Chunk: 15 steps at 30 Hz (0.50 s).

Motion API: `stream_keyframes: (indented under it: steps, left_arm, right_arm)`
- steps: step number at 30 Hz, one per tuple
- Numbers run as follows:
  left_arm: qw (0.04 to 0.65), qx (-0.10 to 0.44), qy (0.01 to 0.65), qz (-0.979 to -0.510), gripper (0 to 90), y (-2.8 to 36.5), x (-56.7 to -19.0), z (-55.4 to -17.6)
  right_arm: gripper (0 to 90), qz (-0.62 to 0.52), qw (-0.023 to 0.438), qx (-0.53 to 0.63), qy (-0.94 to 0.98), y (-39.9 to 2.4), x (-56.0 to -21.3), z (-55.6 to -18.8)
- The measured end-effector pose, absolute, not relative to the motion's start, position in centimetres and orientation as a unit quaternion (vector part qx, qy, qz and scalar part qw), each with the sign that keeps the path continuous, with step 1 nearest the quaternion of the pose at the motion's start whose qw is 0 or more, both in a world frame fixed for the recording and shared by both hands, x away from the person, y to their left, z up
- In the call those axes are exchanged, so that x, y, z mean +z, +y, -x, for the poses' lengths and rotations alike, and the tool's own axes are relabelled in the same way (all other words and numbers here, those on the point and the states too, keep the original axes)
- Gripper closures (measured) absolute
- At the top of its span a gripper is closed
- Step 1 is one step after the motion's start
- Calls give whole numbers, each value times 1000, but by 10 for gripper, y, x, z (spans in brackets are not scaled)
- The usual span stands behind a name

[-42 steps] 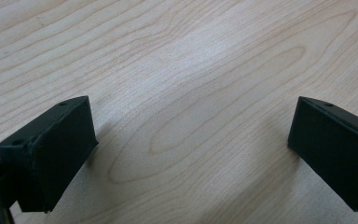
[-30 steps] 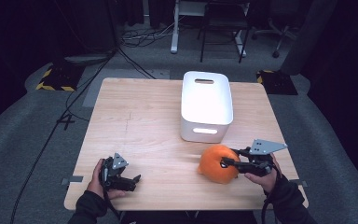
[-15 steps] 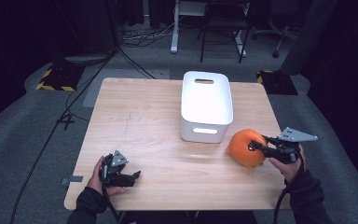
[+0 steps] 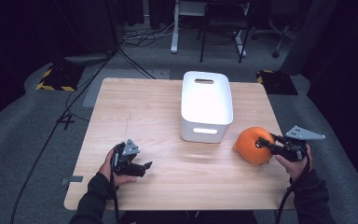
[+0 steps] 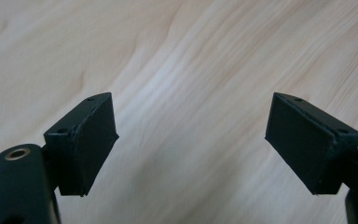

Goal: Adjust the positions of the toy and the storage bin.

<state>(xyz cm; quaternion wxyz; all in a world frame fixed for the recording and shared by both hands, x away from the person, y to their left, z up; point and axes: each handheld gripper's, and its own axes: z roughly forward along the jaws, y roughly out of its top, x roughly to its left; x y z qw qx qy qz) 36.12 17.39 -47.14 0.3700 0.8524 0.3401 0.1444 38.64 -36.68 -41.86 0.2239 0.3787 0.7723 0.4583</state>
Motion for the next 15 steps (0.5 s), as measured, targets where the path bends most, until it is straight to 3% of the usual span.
stream_keyframes:
  steps: [5, 10, 15]
  left_arm:
    - [400, 134, 316, -850, 167, 154, -455, -380]
    - [413, 161, 296, -846, 225, 135, -432, -397]
    - [434, 178, 275, -839, 229, 116, -411, -406]
  right_arm:
    - [594, -377, 222, 461, 772, -368, -420, -387]
    - [587, -374, 224, 458, 775, -367, -421, -387]
    - [586, -375, 223, 457, 775, -364, -420, -386]
